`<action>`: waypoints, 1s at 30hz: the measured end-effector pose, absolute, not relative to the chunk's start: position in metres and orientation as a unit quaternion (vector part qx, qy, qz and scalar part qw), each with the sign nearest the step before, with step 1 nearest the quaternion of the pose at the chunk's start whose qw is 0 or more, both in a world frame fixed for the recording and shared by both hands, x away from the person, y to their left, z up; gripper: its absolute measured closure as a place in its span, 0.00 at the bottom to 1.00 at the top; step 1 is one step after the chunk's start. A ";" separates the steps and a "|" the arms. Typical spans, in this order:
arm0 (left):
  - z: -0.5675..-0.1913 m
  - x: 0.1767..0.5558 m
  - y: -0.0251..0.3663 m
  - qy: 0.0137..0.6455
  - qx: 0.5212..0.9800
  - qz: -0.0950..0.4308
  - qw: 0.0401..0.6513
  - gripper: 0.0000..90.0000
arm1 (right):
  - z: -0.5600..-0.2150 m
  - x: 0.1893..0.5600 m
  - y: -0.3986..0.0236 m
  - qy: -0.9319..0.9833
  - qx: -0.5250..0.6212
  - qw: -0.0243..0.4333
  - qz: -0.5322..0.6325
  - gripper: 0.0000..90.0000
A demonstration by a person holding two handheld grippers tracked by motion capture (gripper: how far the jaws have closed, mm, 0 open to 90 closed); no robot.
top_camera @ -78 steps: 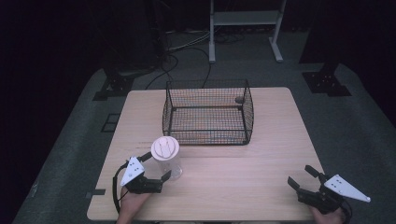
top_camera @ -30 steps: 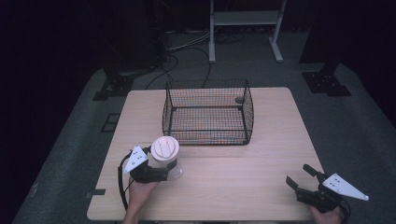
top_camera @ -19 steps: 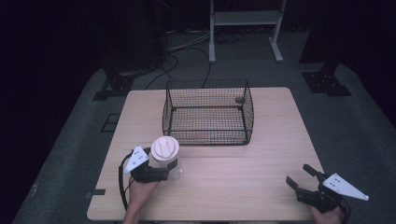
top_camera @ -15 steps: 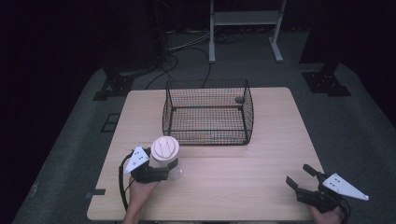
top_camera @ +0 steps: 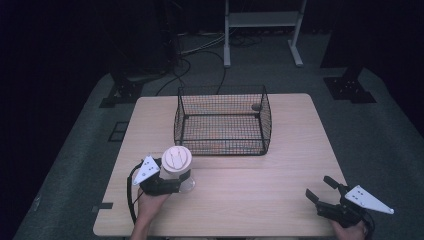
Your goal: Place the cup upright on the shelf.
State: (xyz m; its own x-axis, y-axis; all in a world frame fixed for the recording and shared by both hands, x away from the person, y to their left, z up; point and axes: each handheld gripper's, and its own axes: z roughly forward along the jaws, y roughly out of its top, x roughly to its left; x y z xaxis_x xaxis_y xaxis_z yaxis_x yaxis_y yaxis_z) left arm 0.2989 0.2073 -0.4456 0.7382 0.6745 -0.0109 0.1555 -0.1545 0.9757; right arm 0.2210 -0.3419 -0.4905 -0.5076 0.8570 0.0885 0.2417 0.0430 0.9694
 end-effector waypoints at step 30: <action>-0.398 0.308 0.198 0.200 0.768 0.156 0.588 0.17 | -0.492 0.226 -0.343 0.666 0.419 0.273 0.554 0.16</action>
